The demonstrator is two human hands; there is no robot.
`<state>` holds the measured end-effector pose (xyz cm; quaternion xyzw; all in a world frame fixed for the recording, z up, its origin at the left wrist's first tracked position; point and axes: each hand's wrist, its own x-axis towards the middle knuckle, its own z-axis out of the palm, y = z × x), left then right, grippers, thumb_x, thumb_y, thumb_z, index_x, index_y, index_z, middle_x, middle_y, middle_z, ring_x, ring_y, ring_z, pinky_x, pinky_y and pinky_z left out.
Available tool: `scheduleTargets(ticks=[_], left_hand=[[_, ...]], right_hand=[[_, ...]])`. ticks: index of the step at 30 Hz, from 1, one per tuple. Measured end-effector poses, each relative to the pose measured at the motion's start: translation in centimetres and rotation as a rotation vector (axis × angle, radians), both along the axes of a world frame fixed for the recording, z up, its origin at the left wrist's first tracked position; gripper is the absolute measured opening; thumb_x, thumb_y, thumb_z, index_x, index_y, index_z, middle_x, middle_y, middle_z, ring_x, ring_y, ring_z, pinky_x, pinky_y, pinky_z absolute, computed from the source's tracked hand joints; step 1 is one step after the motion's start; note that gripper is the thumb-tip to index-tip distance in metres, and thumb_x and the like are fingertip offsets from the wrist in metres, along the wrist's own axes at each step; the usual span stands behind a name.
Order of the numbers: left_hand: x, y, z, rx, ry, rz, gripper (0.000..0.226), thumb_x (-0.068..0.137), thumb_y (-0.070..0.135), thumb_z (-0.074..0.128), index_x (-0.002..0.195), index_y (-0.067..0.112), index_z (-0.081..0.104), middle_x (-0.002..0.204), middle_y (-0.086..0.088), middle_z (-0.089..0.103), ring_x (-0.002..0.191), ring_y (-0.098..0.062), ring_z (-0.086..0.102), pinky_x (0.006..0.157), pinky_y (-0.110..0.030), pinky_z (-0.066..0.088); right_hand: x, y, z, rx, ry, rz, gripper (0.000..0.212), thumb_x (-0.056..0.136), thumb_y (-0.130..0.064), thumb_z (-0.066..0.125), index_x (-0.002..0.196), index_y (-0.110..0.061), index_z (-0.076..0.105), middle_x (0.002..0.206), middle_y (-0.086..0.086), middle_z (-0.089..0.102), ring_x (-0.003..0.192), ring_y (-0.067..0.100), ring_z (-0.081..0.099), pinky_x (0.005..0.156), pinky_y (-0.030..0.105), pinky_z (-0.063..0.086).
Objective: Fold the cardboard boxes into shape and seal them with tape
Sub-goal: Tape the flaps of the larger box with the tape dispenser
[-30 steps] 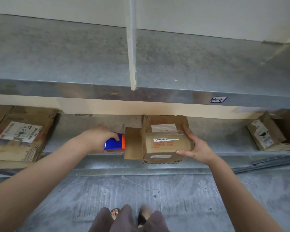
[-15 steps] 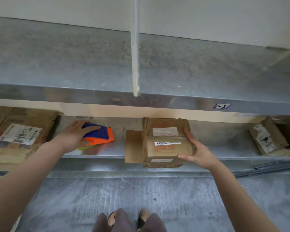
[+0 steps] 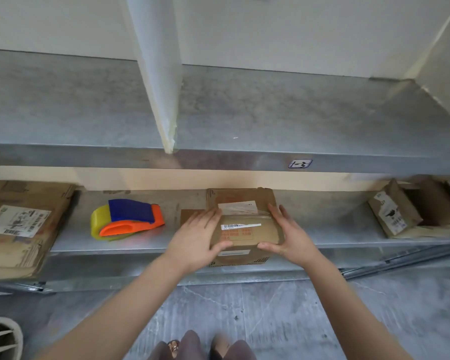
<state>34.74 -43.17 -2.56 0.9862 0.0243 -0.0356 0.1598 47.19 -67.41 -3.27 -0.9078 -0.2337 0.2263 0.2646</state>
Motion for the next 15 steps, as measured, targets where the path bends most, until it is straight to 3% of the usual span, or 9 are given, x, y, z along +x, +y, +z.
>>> scheduleTargets(ticks=[4,8,10,13,15], left_hand=[[0.0,-2.0,-0.9,-0.149,-0.01,0.147,0.077,0.094,0.056,0.039,0.153,0.017,0.01,0.161,-0.002,0.01,0.147,-0.016,0.009,0.113,-0.021,0.002],[-0.3,-3.6,-0.9,-0.471,0.021,0.319,0.073,0.095,0.045,0.05,0.153,0.028,0.01,0.162,0.004,0.0,0.147,-0.016,0.014,0.113,-0.028,0.02],[-0.4,-3.9,-1.2,-0.522,0.018,0.335,0.076,0.093,0.05,0.051,0.153,0.032,0.008,0.161,0.007,0.001,0.147,-0.012,0.012,0.113,-0.029,0.022],[-0.5,-3.5,-1.7,-0.616,0.02,0.34,0.082,0.086,0.057,0.055,0.152,0.038,0.009,0.161,0.01,0.003,0.146,-0.008,0.009,0.115,-0.031,0.018],[-0.4,-3.0,-1.9,-0.63,0.045,0.337,0.084,0.084,0.058,0.058,0.151,0.041,0.01,0.16,0.011,0.002,0.146,-0.009,0.008,0.115,-0.031,0.019]], right_hand=[[-1.0,0.0,-0.3,0.032,-0.131,-0.015,0.113,0.061,-0.077,0.062,0.155,-0.034,0.014,0.163,-0.007,0.008,0.146,0.017,0.023,0.116,0.03,0.025],[-1.7,-0.2,-0.9,0.129,-0.064,-0.042,0.103,0.075,-0.055,0.073,0.155,-0.027,0.016,0.163,-0.011,0.005,0.147,0.009,0.019,0.113,0.019,0.018],[-1.4,-0.3,-0.7,0.145,-0.025,-0.05,0.104,0.073,-0.058,0.073,0.155,-0.026,0.018,0.162,-0.012,0.007,0.147,0.008,0.017,0.114,0.02,0.019],[-1.2,-0.2,-0.5,0.182,0.023,-0.066,0.114,0.063,-0.08,0.059,0.155,-0.026,0.019,0.162,-0.01,0.007,0.147,0.008,0.013,0.113,0.021,0.018],[-1.3,0.0,-0.7,0.164,0.021,-0.043,0.112,0.067,-0.079,0.055,0.156,-0.026,0.012,0.162,-0.01,0.0,0.148,0.008,0.009,0.113,0.021,0.016]])
